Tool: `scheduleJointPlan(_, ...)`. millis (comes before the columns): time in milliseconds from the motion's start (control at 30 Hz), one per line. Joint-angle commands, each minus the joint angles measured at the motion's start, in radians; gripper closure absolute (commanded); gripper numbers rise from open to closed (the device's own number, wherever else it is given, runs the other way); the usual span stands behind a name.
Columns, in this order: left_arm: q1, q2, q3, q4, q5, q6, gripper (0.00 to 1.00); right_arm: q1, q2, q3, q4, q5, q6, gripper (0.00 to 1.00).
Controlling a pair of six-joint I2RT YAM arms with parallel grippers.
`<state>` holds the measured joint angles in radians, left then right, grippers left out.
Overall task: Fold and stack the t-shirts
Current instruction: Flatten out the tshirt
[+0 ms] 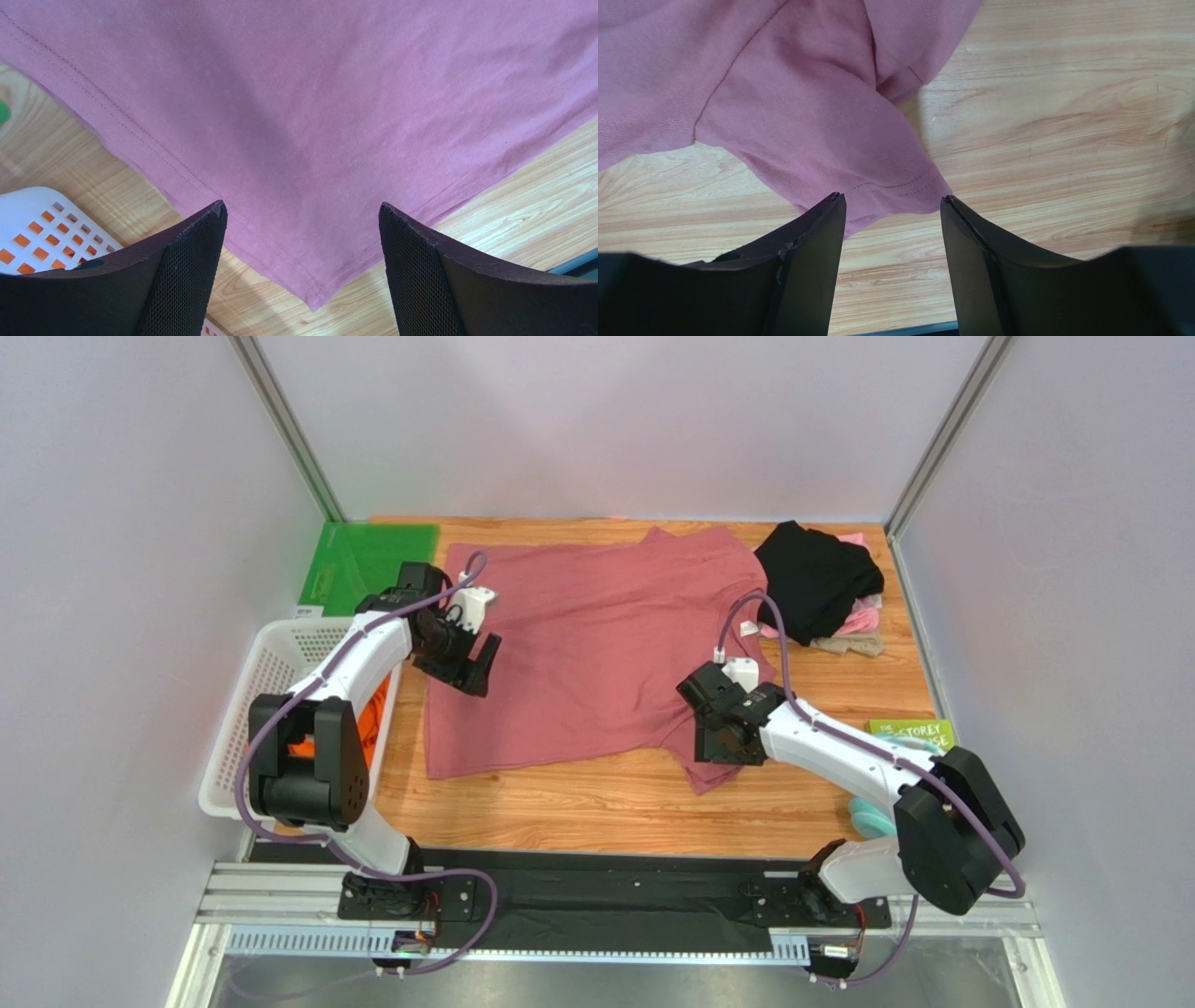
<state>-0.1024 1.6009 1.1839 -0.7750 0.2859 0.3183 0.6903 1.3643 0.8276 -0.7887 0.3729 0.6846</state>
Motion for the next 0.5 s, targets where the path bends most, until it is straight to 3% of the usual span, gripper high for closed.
scheduleJointPlan(0,-0.002,0.005,0.010,0.019,0.006,0.031,0.15,-0.002,0.005,0.022,0.072,-0.017,-0.016,0.46)
scheduleJointPlan(333,-0.002,-0.004,0.007,0.017,-0.004,0.036,0.15,-0.005,0.001,-0.012,0.103,-0.037,-0.019,0.49)
scheduleJointPlan(467,-0.002,-0.009,-0.004,0.017,-0.008,0.033,0.15,-0.032,-0.021,0.002,0.077,-0.019,-0.031,0.40)
